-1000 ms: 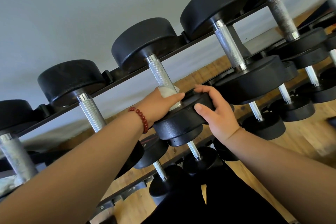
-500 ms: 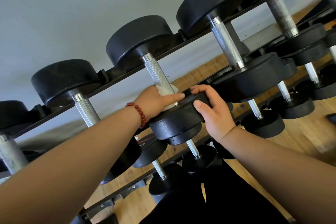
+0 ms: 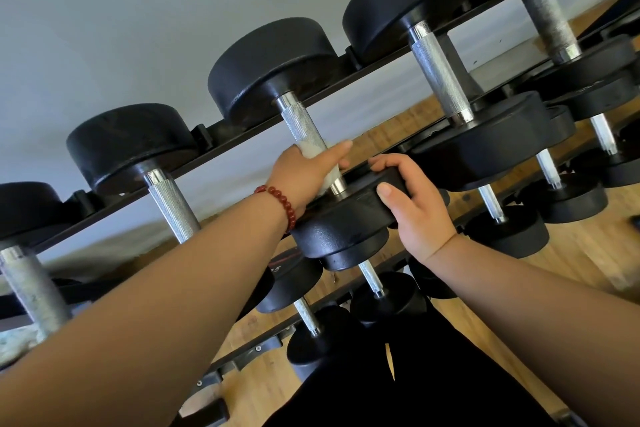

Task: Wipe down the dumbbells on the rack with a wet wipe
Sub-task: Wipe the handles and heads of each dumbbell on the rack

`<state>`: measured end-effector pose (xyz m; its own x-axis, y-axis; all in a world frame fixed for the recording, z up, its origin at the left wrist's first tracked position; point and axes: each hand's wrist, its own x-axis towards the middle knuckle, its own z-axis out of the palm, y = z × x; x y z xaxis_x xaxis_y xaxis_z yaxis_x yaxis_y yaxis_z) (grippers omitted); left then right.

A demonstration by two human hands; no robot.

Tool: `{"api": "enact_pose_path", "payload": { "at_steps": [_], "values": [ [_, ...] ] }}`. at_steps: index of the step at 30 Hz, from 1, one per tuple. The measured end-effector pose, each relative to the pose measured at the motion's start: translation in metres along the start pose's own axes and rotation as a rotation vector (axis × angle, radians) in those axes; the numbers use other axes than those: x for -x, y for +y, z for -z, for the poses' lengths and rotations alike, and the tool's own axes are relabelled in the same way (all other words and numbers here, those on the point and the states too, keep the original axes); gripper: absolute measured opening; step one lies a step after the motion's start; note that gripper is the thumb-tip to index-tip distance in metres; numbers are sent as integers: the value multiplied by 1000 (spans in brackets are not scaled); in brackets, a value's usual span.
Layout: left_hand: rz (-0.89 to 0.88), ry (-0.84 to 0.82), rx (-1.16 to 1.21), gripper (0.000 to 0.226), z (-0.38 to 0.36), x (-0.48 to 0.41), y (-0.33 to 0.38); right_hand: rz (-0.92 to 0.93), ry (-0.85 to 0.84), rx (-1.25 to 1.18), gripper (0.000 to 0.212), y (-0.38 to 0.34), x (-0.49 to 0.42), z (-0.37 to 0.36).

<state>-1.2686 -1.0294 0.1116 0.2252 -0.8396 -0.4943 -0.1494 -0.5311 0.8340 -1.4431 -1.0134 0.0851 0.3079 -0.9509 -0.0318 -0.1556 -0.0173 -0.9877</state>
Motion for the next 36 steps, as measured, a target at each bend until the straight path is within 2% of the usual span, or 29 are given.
{"api": "enact_pose_path", "payload": {
  "at_steps": [1, 4, 5, 8, 11, 12, 14, 16, 18, 20, 23, 24, 27, 28, 30, 34, 36],
  "values": [
    [-9, -58, -38, 35, 4, 1, -2, 2, 2, -2, 28, 0, 0, 0],
    [16, -272, -184, 62, 19, 5, -16, -7, 5, 5, 30, 2, 0, 0],
    [5, -281, -190, 59, 21, 4, -19, -8, 5, 12, 30, 2, 0, 0],
    [-44, -158, -80, 26, 13, 0, -12, 6, 12, 4, 28, 5, -1, 1],
    [38, -20, 264, 33, 1, -5, -1, 2, 12, -22, 27, 8, -1, 0],
    [52, 0, 287, 38, 0, -6, -1, 3, 8, -24, 26, 8, -1, 1],
    [32, -58, 132, 37, 2, -3, -4, 8, 9, -20, 26, 6, -1, 1],
    [20, -184, -34, 28, 7, 5, -6, 11, 8, -12, 26, 6, -1, 1],
    [7, -240, -52, 19, 11, 6, -2, 5, 4, -6, 28, 5, -1, 2],
    [10, -182, 41, 24, 10, 2, 5, -2, -9, 17, 29, 3, -2, 4],
    [74, -1, 303, 23, 1, -4, 13, -19, -30, 49, 28, 2, -3, 5],
    [59, -12, 247, 24, 1, -3, 11, -22, -32, 58, 28, 1, -2, 5],
    [33, -170, -120, 30, 4, 10, 4, -28, -48, 94, 30, -4, 0, 6],
    [35, -177, -129, 32, 5, 11, 4, -28, -55, 115, 31, -7, 0, 7],
    [35, -83, -3, 40, 3, 10, 9, -26, -79, 156, 32, -13, 0, 9],
    [116, 210, 401, 26, -2, -6, 23, -66, -122, 162, 33, -27, -1, 11],
    [92, 207, 335, 27, -3, -6, 21, -30, -107, 173, 25, -38, -5, 6]
  ]
}}
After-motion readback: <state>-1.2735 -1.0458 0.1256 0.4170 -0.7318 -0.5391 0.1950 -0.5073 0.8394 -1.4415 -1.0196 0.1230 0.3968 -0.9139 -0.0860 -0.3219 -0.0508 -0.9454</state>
